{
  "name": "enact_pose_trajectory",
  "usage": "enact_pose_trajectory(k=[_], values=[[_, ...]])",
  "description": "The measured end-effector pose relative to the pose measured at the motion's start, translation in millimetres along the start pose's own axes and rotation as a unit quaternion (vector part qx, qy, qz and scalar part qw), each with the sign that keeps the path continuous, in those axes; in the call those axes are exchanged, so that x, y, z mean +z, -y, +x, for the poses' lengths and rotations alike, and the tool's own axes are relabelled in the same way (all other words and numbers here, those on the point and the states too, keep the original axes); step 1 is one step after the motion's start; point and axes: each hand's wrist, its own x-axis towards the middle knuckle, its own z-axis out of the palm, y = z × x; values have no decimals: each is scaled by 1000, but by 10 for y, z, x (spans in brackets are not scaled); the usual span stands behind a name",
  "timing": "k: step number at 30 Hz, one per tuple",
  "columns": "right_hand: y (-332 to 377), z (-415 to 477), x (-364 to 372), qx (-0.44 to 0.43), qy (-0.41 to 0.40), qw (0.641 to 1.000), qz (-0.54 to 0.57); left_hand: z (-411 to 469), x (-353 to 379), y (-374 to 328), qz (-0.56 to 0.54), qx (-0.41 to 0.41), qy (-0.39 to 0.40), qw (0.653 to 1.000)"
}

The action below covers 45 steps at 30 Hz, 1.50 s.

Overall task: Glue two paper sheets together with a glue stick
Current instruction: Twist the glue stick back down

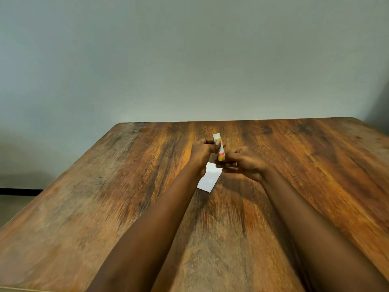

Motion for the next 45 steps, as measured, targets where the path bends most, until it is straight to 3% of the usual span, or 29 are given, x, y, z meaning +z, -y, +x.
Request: enact_pose_trajectory(k=[6, 11, 13, 18, 24, 31, 33, 37, 39, 45], values=[[-28, 16, 63, -34, -96, 990, -95, -26, 33, 19, -13, 3, -6, 1000], [-42, 47, 184, -87, -205, 940, -257, -36, 98, 20, -22, -5, -16, 1000], [-54, 30, 187, -106, -189, 950, -227, -24, 94, 16, -32, -6, -17, 999], [-64, -17, 62, -53, -30, 994, -94, -30, 62, 34, -27, -6, -11, 1000], [-42, 11, 50, -52, -94, 987, -124, -32, 87, 82, -31, -7, -10, 999], [-129, 87, 184, -100, -229, 940, -231, -49, 133, 88, -30, -6, -10, 999], [-138, 91, 177, -95, -210, 947, -222, -38, 115, 72, -38, -6, -9, 999], [-118, 55, 59, -66, -46, 991, -107, -1, 55, 70, -29, -8, -9, 1000], [-116, 53, -3, -34, -11, 996, -78, 13, 38, 83, -16, -7, -14, 1000], [-83, 31, 29, -28, -99, 986, -132, -12, 70, 122, -8, -1, -34, 999]])
